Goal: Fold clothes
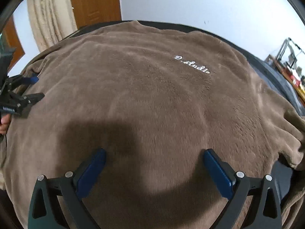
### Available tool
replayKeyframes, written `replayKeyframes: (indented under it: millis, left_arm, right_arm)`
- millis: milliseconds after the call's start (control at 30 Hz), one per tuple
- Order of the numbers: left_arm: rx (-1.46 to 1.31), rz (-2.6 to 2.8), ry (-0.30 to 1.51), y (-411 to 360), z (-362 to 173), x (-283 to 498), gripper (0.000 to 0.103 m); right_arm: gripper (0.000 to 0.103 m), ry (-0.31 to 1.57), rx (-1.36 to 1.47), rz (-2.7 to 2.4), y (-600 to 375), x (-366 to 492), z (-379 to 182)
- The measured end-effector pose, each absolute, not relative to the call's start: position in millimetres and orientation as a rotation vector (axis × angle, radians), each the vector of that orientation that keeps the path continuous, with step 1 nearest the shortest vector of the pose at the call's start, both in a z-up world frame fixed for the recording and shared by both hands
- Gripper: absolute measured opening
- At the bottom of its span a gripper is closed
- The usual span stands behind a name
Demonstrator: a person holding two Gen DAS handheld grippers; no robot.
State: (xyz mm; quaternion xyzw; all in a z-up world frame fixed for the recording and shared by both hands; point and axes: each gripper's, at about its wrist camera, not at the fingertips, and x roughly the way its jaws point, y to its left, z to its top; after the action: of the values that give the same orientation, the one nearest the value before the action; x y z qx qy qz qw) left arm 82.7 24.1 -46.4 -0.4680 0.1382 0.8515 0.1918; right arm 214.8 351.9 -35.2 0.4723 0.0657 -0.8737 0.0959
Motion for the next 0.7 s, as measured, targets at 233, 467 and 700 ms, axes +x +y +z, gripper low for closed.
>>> replayKeyframes:
  millis: [233,467,700]
  left_arm:
    - [-1.296,2.416,0.392,1,-44,119,0.103]
    - [-1.298,2.432,0.316,-15,-41,133,0.103]
    - [-1.264,2.396,0.164,7,-2,116,0.103]
  right_arm:
    - [0.103,0.173,1.37,-2.633,353,233,-28]
    - [0.103,0.17,1.364,-2.642,352,242,-26]
    - [0.103,0.164,1.363,-2.642,354,243,-28]
